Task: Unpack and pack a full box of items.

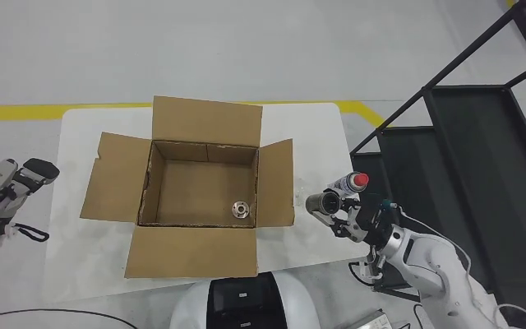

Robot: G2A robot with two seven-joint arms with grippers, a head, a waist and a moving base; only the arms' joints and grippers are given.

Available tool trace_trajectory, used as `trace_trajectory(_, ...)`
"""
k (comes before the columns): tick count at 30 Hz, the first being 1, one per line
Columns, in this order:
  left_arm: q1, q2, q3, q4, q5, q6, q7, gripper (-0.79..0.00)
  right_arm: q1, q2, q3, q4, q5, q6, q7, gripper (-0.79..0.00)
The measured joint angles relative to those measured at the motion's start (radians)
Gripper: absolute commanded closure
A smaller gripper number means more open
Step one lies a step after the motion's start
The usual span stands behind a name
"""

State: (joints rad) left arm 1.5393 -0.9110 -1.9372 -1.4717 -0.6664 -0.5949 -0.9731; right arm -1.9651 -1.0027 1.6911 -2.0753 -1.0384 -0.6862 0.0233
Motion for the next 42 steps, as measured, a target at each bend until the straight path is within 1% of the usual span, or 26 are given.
trace_trajectory(7,0.0,0.0,0.0,0.0,0.0,0.0,0.0,-0.785,0.061,-0.004,-0.047,-0.035,0.04,0.042,0.041,0.0)
trace_trajectory(27,0.0,0.0,0.0,0.0,0.0,0.0,0.0,-0.785,0.074,-0.005,-0.058,-0.037,0.043,0.053,0.042,0.0)
trace_trajectory(30,0.0,0.0,0.0,0.0,0.0,0.0,0.0,-0.785,0.128,-0.009,-0.109,-0.034,0.054,0.063,0.052,0.0)
trace_trajectory(33,0.0,0.0,0.0,0.0,0.0,0.0,0.0,-0.785,0.232,-0.018,-0.213,-0.001,0.067,0.096,0.1,0.0)
trace_trajectory(40,0.0,0.0,0.0,0.0,0.0,0.0,0.0,-0.785,0.519,-0.053,-0.496,0.12,0.024,0.147,0.262,0.0)
trace_trajectory(42,0.0,0.0,0.0,0.0,0.0,0.0,0.0,-0.785,0.577,-0.065,-0.552,0.153,0.024,0.167,0.276,0.0)
